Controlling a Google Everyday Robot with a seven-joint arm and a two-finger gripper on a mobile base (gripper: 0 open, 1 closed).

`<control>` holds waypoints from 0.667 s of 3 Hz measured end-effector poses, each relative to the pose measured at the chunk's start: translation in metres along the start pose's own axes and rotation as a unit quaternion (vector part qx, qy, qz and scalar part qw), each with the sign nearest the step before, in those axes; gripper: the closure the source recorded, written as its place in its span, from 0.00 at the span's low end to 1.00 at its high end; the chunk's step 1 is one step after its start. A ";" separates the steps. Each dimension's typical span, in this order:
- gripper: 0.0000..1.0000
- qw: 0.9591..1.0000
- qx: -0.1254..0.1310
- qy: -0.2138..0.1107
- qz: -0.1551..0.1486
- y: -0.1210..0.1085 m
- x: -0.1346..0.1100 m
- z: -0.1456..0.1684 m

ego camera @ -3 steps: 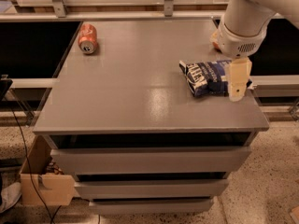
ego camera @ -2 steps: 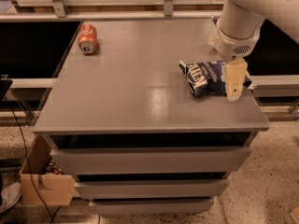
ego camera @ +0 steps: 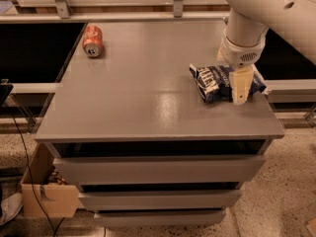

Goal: Pick blue chip bag

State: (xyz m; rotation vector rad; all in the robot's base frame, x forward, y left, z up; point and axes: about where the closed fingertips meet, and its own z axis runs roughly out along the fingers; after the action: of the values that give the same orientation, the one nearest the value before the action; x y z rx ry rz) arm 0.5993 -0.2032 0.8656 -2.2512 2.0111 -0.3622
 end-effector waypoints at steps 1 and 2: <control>0.41 1.000 -0.008 -0.003 -0.004 -0.002 -0.001 0.008; 0.65 1.000 -0.008 -0.007 -0.003 -0.004 -0.002 0.010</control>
Offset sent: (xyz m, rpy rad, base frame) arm 0.0083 0.0027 -0.0065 0.0212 0.0169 0.0064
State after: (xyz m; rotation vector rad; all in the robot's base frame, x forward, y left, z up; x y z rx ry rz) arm 0.6057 -0.2013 0.8568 -2.2634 2.0070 -0.3318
